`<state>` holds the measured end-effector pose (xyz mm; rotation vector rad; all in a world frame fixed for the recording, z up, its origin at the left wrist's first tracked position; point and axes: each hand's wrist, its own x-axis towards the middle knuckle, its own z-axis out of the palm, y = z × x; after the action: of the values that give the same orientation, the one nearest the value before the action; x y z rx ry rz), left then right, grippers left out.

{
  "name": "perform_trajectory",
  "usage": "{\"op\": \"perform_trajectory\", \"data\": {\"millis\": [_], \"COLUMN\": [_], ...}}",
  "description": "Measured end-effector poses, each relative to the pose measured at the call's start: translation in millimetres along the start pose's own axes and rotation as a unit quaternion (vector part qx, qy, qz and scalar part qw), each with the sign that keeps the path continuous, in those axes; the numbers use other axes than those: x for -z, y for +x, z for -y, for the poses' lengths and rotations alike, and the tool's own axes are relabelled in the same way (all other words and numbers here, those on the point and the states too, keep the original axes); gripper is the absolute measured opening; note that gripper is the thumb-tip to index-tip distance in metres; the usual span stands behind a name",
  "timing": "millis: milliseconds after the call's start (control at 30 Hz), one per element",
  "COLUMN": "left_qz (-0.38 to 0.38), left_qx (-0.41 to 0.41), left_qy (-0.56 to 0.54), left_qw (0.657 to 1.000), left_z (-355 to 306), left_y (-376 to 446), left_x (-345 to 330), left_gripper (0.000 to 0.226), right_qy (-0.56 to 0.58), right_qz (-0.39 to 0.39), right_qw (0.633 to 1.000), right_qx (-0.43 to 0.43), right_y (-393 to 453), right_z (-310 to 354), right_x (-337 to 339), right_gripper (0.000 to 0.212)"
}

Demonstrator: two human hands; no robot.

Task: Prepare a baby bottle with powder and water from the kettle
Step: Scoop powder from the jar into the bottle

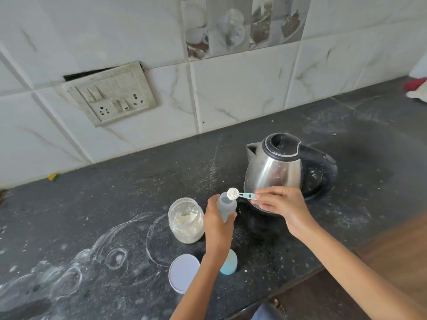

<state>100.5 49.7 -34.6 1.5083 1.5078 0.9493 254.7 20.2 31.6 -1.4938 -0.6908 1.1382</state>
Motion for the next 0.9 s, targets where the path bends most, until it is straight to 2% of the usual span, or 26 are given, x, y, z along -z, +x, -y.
{"op": "perform_trajectory", "data": {"millis": [333,467,533,633,700,733,800,900], "left_qz": [0.020,0.021,0.019,0.014,0.014,0.013,0.011,0.008], "left_qx": [-0.127,-0.147,-0.152,-0.139,-0.123,-0.119,-0.119,-0.121], "left_qy": [0.126,0.130,0.119,0.085,0.061,0.053,0.043,0.038], "left_qw": [0.984,0.980,0.981,0.987,0.990,0.991,0.992,0.992], "left_z": [-4,-6,-6,-6,-5,-5,-4,-4], "left_y": [7,4,3,1,1,0,-1,-1], "left_x": [8,7,6,6,6,7,8,9], "left_gripper": [0.059,0.057,0.056,0.054,0.052,0.051,0.050,0.051], "right_qy": [-0.049,-0.184,-0.281,-0.424,-0.471,-0.482,-0.491,-0.479], "right_qz": [0.016,0.011,0.001,0.036,0.069,0.078,0.095,0.104], "right_qw": [0.998,0.973,0.929,0.796,0.712,0.682,0.648,0.635], "right_qx": [0.026,0.141,0.242,0.429,0.516,0.545,0.575,0.597], "right_y": [3,5,4,2,3,4,5,7], "right_z": [5,0,-4,-5,-6,-6,-6,-7], "right_x": [7,5,3,3,6,8,12,16], "right_gripper": [0.009,0.012,0.012,0.016,0.026,0.031,0.037,0.036]}}
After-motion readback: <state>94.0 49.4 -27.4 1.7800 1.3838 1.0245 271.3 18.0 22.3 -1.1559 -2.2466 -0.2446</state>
